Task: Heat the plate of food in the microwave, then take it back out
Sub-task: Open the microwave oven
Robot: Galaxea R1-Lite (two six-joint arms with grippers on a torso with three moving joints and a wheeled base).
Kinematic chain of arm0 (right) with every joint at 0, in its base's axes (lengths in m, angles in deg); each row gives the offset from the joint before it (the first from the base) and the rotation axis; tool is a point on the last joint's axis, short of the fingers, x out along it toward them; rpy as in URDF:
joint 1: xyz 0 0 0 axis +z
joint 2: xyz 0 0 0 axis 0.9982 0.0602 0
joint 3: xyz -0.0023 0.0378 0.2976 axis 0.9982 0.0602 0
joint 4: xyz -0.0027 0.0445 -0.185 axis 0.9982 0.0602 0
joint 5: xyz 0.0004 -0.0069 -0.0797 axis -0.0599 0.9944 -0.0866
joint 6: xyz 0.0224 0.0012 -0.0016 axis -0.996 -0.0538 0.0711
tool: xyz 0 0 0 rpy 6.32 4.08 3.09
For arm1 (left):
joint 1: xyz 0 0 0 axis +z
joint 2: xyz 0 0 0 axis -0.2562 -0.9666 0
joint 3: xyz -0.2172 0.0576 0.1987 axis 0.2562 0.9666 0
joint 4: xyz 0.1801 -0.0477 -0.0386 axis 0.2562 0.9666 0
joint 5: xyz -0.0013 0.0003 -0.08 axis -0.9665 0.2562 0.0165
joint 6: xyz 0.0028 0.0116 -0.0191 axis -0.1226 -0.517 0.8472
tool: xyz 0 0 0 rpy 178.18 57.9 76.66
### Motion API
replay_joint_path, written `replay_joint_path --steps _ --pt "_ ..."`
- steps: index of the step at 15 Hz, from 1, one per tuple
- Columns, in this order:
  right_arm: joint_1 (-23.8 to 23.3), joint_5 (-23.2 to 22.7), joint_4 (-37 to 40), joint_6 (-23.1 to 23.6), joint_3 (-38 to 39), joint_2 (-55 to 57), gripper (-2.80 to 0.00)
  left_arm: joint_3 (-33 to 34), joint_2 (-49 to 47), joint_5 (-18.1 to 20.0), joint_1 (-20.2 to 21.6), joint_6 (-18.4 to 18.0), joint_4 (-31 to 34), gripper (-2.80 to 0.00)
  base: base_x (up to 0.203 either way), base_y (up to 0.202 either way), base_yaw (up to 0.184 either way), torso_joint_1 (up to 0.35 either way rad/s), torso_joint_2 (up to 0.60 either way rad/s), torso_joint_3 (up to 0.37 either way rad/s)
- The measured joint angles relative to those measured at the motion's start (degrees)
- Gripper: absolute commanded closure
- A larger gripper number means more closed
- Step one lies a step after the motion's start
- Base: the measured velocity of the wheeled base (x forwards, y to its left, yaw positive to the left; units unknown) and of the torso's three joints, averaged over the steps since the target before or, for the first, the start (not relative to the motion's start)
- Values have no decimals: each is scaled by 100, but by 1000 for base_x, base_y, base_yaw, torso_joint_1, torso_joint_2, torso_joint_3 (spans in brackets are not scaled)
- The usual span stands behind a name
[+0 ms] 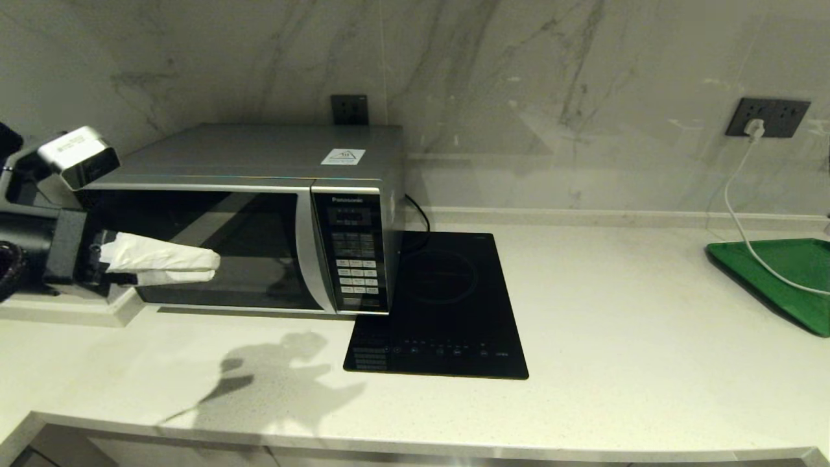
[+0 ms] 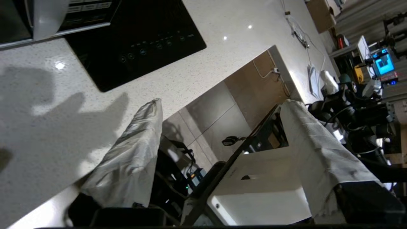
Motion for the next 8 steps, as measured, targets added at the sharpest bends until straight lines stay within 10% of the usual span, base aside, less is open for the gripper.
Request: replay_joint_path --steps 8 --pt "2 1 0 1 0 0 0 132 -1229 105 64 -1743 -11 -280 0 0 0 0 0 0"
